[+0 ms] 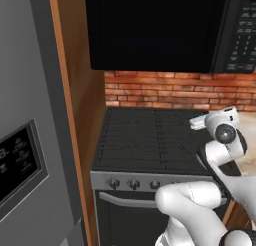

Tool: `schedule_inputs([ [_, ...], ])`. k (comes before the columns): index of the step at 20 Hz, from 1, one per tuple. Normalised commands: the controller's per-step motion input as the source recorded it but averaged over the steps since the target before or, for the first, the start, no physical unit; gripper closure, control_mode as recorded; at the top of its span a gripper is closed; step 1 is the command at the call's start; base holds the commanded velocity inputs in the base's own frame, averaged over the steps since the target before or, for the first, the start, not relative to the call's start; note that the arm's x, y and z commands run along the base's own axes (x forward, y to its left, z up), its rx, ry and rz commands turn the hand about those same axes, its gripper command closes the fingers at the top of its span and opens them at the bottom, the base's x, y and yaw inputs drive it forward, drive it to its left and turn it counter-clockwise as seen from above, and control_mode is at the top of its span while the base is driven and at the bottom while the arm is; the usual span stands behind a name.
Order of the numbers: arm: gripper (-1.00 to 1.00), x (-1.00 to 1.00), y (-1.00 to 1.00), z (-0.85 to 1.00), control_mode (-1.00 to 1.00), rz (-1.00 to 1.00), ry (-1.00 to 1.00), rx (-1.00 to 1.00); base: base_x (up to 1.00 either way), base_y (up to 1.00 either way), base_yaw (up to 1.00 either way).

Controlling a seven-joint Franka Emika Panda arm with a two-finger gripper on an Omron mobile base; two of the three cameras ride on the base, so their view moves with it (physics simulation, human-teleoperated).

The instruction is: Transport the steak from the fridge to the microwave and turn on the microwave.

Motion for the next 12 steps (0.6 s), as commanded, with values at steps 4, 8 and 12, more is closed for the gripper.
schedule_inputs([
  [4,-1.00,-0.37,0.00,1.00,-1.00,0.00,0.60,0.12,0.00,0.00,0.00],
  [8,-1.00,-0.53,0.34,0.90,-1.00,-0.03,0.28,0.07,0.00,0.00,0.00],
  [12,-1.00,-0.82,0.45,0.35,-1.00,-0.02,0.01,0.00,0.00,0.00,0.00],
])
